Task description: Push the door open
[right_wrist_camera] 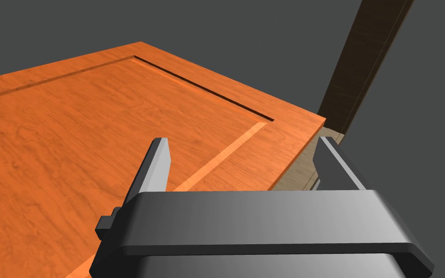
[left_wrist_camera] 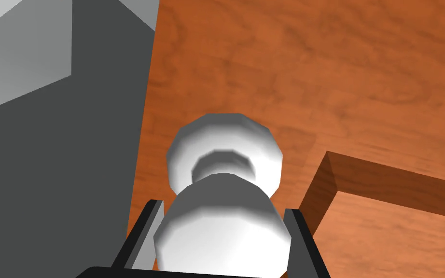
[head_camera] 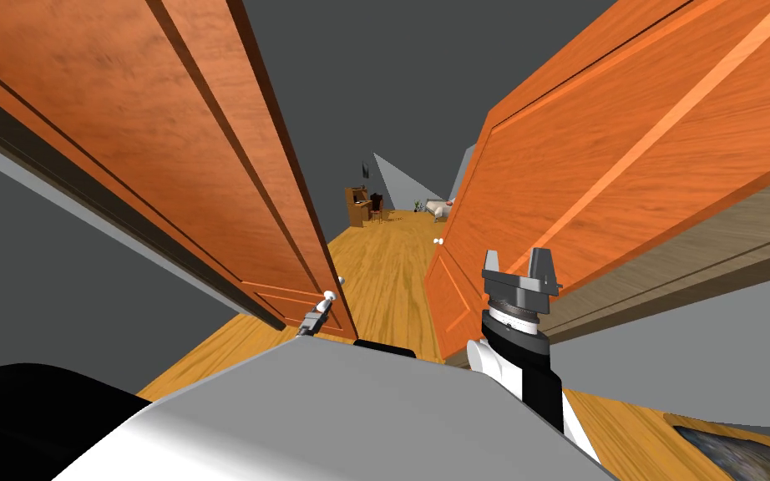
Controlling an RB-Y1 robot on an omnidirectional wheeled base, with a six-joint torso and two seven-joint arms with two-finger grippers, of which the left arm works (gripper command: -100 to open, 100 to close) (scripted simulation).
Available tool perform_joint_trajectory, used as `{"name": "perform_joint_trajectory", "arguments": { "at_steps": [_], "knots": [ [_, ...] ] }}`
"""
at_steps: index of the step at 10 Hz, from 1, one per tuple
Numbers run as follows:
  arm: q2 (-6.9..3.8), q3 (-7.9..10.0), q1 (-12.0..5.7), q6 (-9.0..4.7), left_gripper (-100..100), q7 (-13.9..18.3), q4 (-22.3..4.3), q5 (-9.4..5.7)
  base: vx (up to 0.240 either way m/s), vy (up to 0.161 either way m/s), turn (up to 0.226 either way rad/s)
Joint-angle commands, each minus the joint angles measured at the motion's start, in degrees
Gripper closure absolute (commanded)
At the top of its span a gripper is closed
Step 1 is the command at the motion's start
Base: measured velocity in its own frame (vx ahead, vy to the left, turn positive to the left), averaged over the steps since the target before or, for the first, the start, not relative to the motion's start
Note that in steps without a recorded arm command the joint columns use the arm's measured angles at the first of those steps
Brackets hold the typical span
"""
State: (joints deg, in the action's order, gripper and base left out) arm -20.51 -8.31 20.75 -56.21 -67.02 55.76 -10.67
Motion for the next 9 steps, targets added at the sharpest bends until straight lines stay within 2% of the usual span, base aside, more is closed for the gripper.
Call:
{"name": "perform_joint_trajectory", "arguments": {
  "at_steps": [1,9],
  "knots": [
    [0.02,0.56,-0.53,0.08,100,2.9,0.2,-0.58,0.029,-0.001,-0.018],
    [1.03,1.63,-1.93,0.61,100,12.8,-0.6,-2.16,0.026,0.001,-0.011]
  ]
}}
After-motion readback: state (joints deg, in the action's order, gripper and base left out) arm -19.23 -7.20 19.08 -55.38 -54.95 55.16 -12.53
